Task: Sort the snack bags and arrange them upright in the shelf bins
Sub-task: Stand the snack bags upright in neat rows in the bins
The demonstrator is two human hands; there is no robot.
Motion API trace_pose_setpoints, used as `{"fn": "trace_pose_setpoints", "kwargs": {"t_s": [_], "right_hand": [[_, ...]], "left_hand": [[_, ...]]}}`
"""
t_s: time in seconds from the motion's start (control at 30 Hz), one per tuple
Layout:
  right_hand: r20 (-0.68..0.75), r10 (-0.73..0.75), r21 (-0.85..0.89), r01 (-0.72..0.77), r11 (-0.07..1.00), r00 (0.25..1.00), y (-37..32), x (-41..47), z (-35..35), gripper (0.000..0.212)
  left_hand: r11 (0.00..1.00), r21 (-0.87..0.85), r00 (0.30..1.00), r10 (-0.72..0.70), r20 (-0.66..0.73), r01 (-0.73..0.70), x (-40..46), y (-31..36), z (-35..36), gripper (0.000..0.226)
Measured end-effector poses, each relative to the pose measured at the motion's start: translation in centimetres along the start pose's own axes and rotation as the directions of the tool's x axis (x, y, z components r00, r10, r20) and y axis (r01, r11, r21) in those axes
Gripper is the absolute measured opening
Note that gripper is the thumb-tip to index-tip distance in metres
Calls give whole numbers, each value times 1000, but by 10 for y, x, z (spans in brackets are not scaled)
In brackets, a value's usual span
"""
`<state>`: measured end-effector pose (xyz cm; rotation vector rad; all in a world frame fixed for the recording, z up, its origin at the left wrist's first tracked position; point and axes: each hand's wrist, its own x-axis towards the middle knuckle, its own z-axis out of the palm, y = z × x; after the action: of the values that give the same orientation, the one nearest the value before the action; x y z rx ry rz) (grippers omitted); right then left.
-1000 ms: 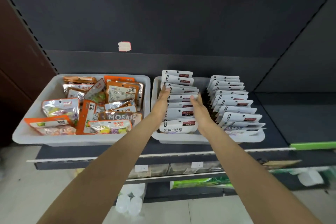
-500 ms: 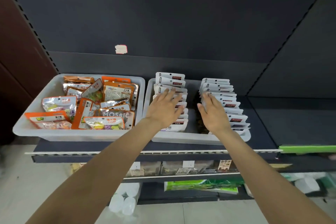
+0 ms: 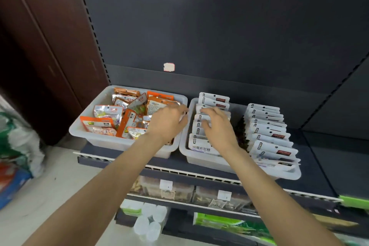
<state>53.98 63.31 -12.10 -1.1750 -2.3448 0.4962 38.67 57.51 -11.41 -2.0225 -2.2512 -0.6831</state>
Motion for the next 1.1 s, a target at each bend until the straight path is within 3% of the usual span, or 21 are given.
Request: {"fn": "trace_pose_setpoints", "kwargs": {"t_s": [0.13,0.27,0.47,0.57,0.67,0.8,0.9,1.1], "right_hand": [[79,-63,17,62,998,995,-44,25,37,35],[142,-20,42,14,999,990,-74,60,89,39],[337,147,-46,-140,989,930,-114,110,154,60],[419,149,-99,-118,988,896,-131,131,180,68],[494,159,-121,-113,986,855,-140,150,199,60],[398,201,-173,-142,975,895,-140,168,205,34],[309,208,-234,-138,963,928,-128,171,205,18],[379,199,-359,-55,932,904,-114,175,204,51]], "left_hand": [[993,-84,996,-88,-8,87,-10,-69,-23,24],[981,-130,989,-146,7,146,-1,-148,-29,30],[976,72,930,-219,296,207,19,-265,-15,53],[976,65,850,-214,481,209,22,-297,-16,62],[976,-3,793,-176,583,219,20,-315,-14,57],[948,-196,820,-99,564,249,15,-327,-19,42],[912,-290,863,-119,491,290,20,-334,-25,35],[960,-182,893,-115,434,212,61,-343,-3,45]]}}
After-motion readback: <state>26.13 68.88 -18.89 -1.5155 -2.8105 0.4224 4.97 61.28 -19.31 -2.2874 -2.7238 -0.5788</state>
